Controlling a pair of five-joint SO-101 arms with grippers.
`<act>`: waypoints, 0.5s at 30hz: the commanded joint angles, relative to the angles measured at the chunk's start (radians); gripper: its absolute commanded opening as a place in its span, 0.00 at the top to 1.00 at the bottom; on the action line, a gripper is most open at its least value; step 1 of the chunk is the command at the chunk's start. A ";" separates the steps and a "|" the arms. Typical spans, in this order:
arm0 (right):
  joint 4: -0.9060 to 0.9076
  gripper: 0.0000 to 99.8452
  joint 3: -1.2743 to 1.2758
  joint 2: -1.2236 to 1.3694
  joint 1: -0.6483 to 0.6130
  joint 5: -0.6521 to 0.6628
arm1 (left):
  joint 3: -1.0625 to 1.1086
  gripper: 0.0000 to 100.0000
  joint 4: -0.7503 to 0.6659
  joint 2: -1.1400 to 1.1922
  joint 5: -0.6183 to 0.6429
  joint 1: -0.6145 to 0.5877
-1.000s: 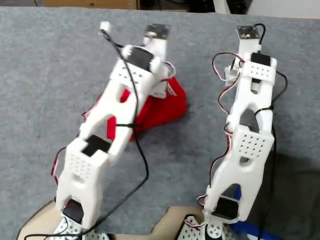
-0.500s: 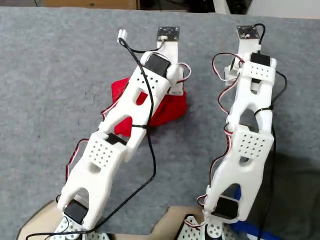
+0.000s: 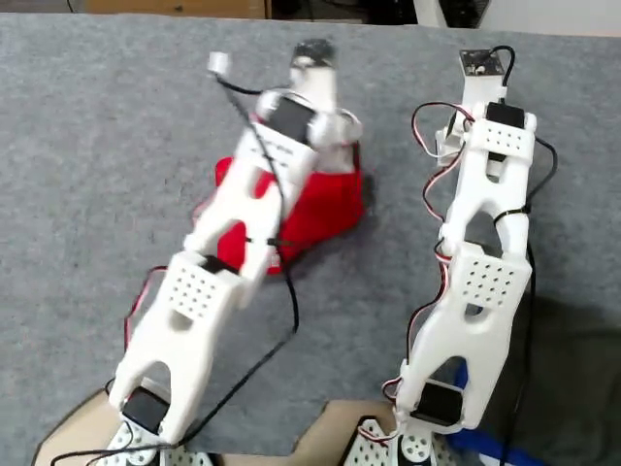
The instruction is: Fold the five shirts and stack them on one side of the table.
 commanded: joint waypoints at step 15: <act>0.344 1.00 -0.051 -0.417 -0.458 0.310 | 0.170 0.98 0.044 0.082 -0.018 -0.500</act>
